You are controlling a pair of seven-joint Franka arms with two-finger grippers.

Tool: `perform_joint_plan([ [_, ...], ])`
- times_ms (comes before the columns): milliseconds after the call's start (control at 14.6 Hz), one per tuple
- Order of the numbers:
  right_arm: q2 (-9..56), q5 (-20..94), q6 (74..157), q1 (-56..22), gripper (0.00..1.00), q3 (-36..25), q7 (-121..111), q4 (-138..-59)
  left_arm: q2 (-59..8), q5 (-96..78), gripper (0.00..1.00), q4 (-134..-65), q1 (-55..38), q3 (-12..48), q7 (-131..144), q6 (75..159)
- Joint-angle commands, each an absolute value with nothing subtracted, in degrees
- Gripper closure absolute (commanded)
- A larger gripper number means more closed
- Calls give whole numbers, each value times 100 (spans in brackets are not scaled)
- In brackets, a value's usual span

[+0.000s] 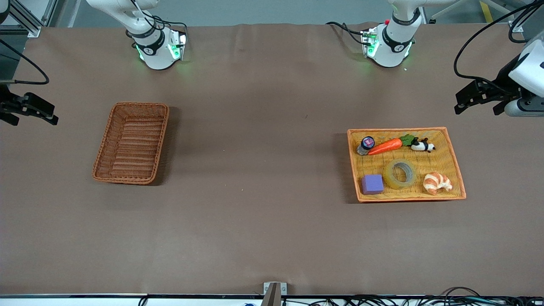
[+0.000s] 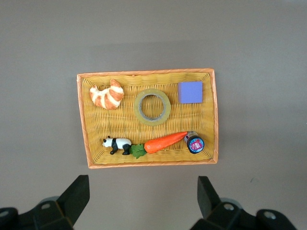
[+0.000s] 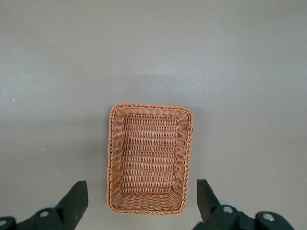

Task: Move tape to another basket

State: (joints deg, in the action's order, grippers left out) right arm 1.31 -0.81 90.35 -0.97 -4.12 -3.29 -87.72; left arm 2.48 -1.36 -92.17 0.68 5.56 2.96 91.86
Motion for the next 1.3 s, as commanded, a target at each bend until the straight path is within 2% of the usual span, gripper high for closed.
perform_joint_plan([
  [0, 53, 44, 9000, -9, 0, -343, -211, -8807, 308, -176, 1, -9246, 132, 589, 246, 9158],
  [410, 44, 35, 8939, -44, 0, -343, -211, -8798, 167, 25, 2, -9175, 114, 554, 255, 9158],
  [547, 44, 35, 8903, -44, 0, -343, -220, -8807, 36, 44, 5, -9342, 114, 554, 246, 9176],
  [615, 44, 35, 8903, -35, 0, -343, -220, -8798, -69, 35, 1, -9386, 123, 554, 246, 9254],
  [820, 44, 35, 8912, -35, 0, -343, -220, -8798, -316, 26, 0, -9964, 114, 554, 255, 9929],
  [1025, 44, 35, 8895, -35, 0, -343, -220, -8789, -552, 26, 0, -10826, 114, 545, 299, 11141],
  [1230, 35, 35, 8842, -35, 0, -351, -220, -8789, -1167, 35, 0, -11091, 123, 536, 316, 12012],
])
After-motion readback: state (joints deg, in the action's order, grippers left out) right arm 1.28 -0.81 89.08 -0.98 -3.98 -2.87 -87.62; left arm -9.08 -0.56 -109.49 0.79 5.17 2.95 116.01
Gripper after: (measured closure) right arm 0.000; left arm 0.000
